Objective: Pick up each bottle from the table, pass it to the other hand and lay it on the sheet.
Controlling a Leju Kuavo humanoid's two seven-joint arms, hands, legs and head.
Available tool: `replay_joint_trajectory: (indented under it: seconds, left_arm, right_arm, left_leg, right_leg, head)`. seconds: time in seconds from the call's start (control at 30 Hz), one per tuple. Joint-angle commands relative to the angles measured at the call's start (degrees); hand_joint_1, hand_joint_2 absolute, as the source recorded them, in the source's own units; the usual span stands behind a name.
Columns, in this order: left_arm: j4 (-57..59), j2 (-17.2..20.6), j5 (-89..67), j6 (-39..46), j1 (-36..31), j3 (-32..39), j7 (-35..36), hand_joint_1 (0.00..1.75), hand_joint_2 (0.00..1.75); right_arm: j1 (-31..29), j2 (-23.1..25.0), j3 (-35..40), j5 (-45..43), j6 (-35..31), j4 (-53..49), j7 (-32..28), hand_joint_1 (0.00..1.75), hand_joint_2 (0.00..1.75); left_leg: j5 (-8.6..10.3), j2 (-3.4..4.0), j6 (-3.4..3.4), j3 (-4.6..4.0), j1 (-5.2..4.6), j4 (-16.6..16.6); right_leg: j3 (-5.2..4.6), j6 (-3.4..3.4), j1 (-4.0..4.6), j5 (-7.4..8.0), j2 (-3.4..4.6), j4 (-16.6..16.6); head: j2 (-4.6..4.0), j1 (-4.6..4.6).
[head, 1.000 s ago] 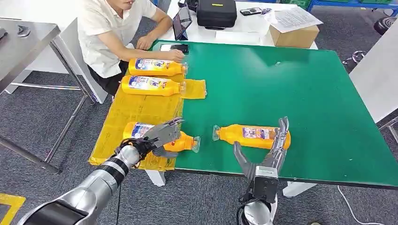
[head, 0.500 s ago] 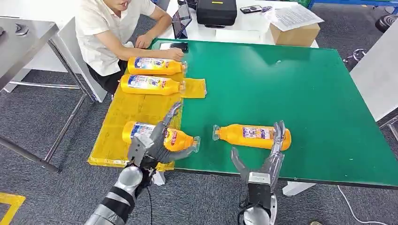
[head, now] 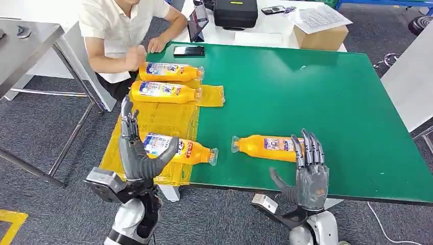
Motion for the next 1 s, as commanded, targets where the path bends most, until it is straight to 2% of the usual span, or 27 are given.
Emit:
replay_joint_trajectory:
  seconds: [0.03, 0.1, 0.13, 0.17, 0.2, 0.23, 0.47, 0.53, 0.57, 0.63, 1.0]
  left_arm:
    - [9.6, 1.8, -4.1, 4.2, 1.7, -3.8, 7.7, 0.0, 1.75]
    - [13.1, 1.3, -3.8, 3.8, 1.6, -5.0, 7.7, 0.0, 1.75]
    - [14.9, 2.7, -1.0, 4.2, 0.4, -7.4, 6.5, 0.0, 1.75]
    - [15.9, 2.5, -2.4, 5.3, 0.2, -7.9, 5.4, 0.0, 1.75]
    - [17.5, 2.5, -3.2, 5.3, -0.3, -8.9, 4.6, 0.0, 1.75]
    - [17.6, 2.6, -4.2, 5.4, -0.5, -9.6, 3.8, 0.0, 1.75]
    - [17.6, 2.5, -4.3, 5.4, -0.5, -9.7, 3.7, 0.0, 1.75]
    - [16.6, 2.9, -6.6, 6.0, -0.7, -10.5, 3.6, 0.0, 1.75]
    - [16.0, 3.0, -7.5, 5.7, -0.6, -11.3, 2.9, 0.0, 1.75]
    - [15.7, 2.9, -8.9, 5.7, -0.8, -12.4, 2.7, 0.0, 1.75]
    - [17.2, 2.4, -11.9, 6.2, -2.9, -15.5, 1.6, 0.0, 1.75]
  right_arm:
    - [-5.8, -5.7, -16.0, 4.4, 0.2, 14.6, 1.1, 0.0, 1.75]
    - [-5.7, -6.3, -16.3, 6.2, 0.2, 15.0, 1.8, 0.0, 1.75]
    - [-6.8, -8.2, -14.8, 5.1, 0.2, 17.5, 3.7, 0.0, 1.75]
    - [-6.7, -8.4, -14.3, 7.3, 0.2, 17.7, 5.5, 0.0, 1.75]
    - [-8.6, -11.7, -10.4, 7.1, 0.2, 23.1, 10.3, 0.0, 1.75]
    - [-9.8, -13.1, -9.0, 6.7, 0.2, 26.9, 11.4, 0.0, 1.75]
    - [-10.5, -14.0, -8.2, 5.9, 0.2, 27.8, 11.8, 0.0, 1.75]
    - [-11.0, -16.6, -4.4, 4.9, 0.2, 30.6, 14.7, 0.0, 1.75]
    - [-13.7, -18.6, -1.0, 2.5, 0.2, 36.0, 16.2, 0.0, 1.75]
    - [-16.7, -20.0, 2.3, -0.3, 0.2, 40.2, 17.4, 0.0, 1.75]
    - [-26.7, -19.2, 11.5, -2.0, 0.9, 53.1, 17.7, 0.0, 1.75]
  left_leg:
    - [0.02, -0.12, -0.02, 0.22, -0.01, -0.1]
    - [-0.02, -0.05, -0.03, 0.22, 0.0, -0.1]
    - [-0.11, 0.01, -0.09, 0.47, 0.05, -0.2]
    - [-0.03, 0.21, -0.01, 0.22, -0.05, -0.1]
    - [-0.02, -0.01, -0.05, 0.25, -0.01, -0.2]
    - [-0.03, 0.09, -0.06, 0.25, 0.01, -0.1]
    - [-0.03, 0.06, -0.05, 0.12, -0.02, -0.1]
    - [-0.07, 0.12, -0.08, 0.19, -0.02, -0.1]
    - [-0.04, 0.12, -0.06, 0.1, -0.03, -0.1]
    - [-0.07, 0.26, -0.06, 0.16, 0.01, -0.1]
    - [0.01, 0.18, 0.01, 0.03, -0.03, 0.0]
  right_leg:
    - [0.24, -0.03, -0.01, -0.01, -0.11, -0.2]
    - [0.29, -0.05, 0.0, -0.02, -0.03, -0.1]
    - [0.53, -0.13, 0.05, -0.07, 0.05, -0.2]
    - [0.24, -0.01, -0.04, 0.07, 0.22, -0.2]
    - [0.33, -0.05, 0.0, 0.01, -0.01, -0.2]
    - [0.26, -0.04, 0.02, 0.06, 0.09, -0.2]
    - [0.17, -0.02, -0.02, 0.04, 0.05, -0.1]
    - [0.2, -0.06, -0.02, 0.02, 0.12, -0.1]
    - [0.12, -0.03, -0.03, 0.04, 0.11, -0.1]
    - [0.17, -0.04, 0.0, 0.08, 0.26, -0.2]
    - [0.05, 0.04, -0.03, 0.11, 0.17, -0.1]
  head:
    - [0.0, 0.0]
    - [0.0, 0.04]
    - [0.0, 0.0]
    - [0.0, 0.04]
    - [0.0, 0.0]
    - [0.0, 0.0]
    - [0.0, 0.0]
    - [0.0, 0.0]
    - [0.0, -0.02]
    - [0.0, -0.02]
    - [0.0, -0.02]
